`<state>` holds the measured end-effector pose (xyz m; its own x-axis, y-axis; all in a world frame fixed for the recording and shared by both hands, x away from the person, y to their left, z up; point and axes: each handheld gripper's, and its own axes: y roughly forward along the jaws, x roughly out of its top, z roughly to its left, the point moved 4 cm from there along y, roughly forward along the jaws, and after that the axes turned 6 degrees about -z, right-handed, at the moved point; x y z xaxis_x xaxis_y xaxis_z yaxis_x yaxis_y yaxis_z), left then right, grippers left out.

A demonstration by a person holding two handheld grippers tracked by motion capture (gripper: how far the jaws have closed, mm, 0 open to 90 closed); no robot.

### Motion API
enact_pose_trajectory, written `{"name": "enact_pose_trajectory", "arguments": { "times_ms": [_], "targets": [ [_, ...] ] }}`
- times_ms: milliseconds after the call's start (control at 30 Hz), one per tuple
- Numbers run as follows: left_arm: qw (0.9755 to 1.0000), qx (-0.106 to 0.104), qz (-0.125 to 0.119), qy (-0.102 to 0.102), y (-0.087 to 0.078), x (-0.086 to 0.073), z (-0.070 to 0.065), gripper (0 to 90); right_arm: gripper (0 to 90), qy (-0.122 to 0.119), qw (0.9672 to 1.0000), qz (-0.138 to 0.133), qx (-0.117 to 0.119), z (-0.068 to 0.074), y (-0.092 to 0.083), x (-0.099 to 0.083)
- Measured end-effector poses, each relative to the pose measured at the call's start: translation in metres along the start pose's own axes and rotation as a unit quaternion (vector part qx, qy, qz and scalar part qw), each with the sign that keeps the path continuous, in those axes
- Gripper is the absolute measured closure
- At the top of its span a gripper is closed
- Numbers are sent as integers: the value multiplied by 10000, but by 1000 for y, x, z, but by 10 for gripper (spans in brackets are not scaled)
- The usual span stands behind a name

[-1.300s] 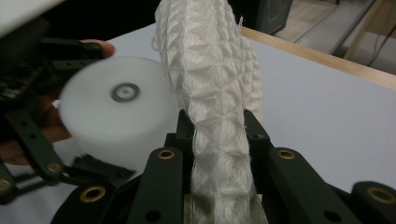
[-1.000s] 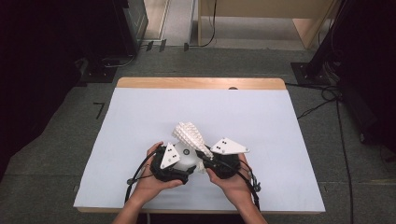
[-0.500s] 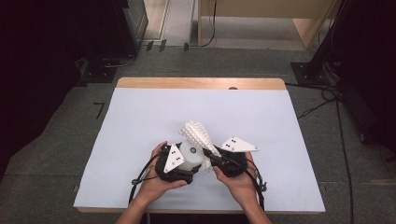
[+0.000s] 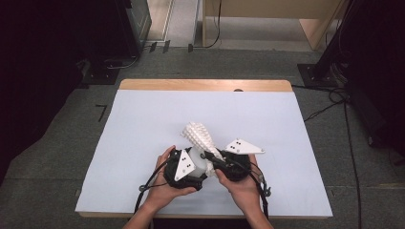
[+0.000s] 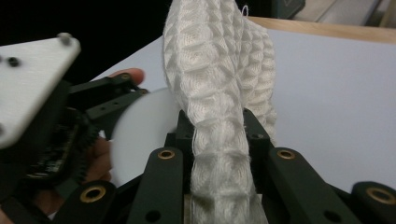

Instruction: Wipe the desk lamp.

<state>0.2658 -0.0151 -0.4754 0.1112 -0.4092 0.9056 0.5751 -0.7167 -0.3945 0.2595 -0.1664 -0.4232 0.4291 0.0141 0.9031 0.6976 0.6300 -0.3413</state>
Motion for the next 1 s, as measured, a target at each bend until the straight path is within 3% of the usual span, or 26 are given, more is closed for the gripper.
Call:
{"name": "enact_pose_trajectory", "arguments": {
  "times_ms": [67,133,200,333,467,533,633,733,800,867,933,1000],
  "targets": [
    [9998,-43,-58,-182,0,-2,4,88,749,133,9998,74,-91,-8,-2,-2],
    [9992,-84,-148,-375,1,-3,8,87,749,247,9996,110,-54,-13,-3,-4],
    [9988,-120,-175,-442,2,-3,10,87,747,353,9993,121,17,-15,-4,-4],
    [9994,-115,-115,-292,2,-2,6,88,745,248,9995,150,105,-8,-7,-2],
    [9997,12,53,249,6,5,-9,88,750,334,9982,144,481,7,-7,3],
    [9992,74,104,383,6,7,-15,89,753,189,9993,105,307,14,-6,4],
    [9992,74,95,381,6,6,-15,89,754,313,9993,35,184,14,-4,4],
    [9995,25,119,307,6,6,-12,89,756,417,9991,-38,14,4,-4,2],
    [9999,-15,117,54,6,6,-8,89,759,365,9993,39,-52,0,-6,1],
    [9999,-66,120,-70,6,5,-5,89,762,483,9985,122,209,3,-10,0],
    [9999,-27,143,21,6,6,-7,89,763,526,9972,153,516,16,-10,2],
    [9998,56,147,147,6,7,-11,89,763,549,9969,116,556,18,-8,3]
  ]
}}
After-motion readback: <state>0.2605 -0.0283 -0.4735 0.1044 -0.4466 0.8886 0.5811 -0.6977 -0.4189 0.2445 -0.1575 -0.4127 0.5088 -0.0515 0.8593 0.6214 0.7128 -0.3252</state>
